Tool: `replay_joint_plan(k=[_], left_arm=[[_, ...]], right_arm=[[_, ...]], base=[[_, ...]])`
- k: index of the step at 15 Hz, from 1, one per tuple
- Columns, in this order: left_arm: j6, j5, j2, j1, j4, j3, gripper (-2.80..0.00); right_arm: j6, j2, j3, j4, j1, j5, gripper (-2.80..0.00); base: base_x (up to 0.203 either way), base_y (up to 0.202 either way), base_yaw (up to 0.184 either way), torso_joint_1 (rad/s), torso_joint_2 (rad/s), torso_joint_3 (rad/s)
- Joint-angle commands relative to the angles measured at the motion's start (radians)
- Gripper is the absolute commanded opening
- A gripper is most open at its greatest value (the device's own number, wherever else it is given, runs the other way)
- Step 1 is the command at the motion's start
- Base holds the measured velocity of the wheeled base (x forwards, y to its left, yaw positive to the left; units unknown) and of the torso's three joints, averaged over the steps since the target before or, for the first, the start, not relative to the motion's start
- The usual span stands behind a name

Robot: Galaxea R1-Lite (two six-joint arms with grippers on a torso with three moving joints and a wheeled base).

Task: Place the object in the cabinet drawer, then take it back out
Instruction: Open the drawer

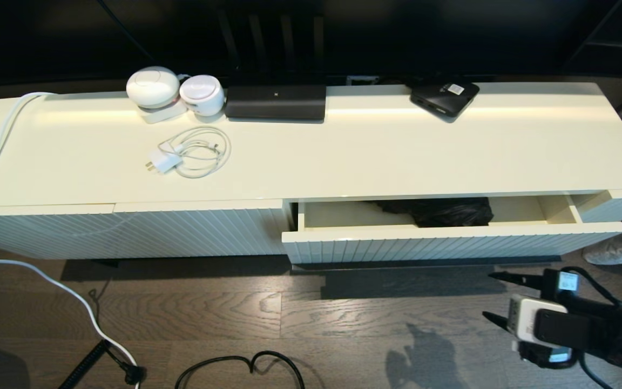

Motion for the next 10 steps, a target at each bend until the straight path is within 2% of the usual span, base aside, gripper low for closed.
replay_joint_plan(k=[1,3,5,7,10], left_arm=[[0.000,0.000,0.001,0.000,-0.001,0.000,0.00],[0.000,0.000,0.001,0.000,0.000,0.000,0.00],[0.000,0.000,0.001,0.000,0.000,0.000,0.00],[0.000,0.000,0.001,0.000,0.000,0.000,0.00],[0.000,0.000,0.001,0.000,-0.001,0.000,0.00]], right_arm=[[0.004,-0.208,0.035,0.043,-0.005,-0.005,-2.80],[0.016,-0.318,0.061,0.079,-0.009,-0.025,-2.80],[0.024,-0.352,0.022,0.096,-0.013,-0.037,-2.80],[0.022,-0.334,-0.022,0.106,-0.012,-0.038,-2.80],[0.007,-0.215,-0.158,0.170,-0.005,-0.038,-2.80]], base=[[0.000,0.000,0.000,0.000,0.00,0.000],[0.000,0.000,0.000,0.000,0.00,0.000],[0.000,0.000,0.000,0.000,0.00,0.000],[0.000,0.000,0.000,0.000,0.00,0.000],[0.000,0.000,0.000,0.000,0.00,0.000]])
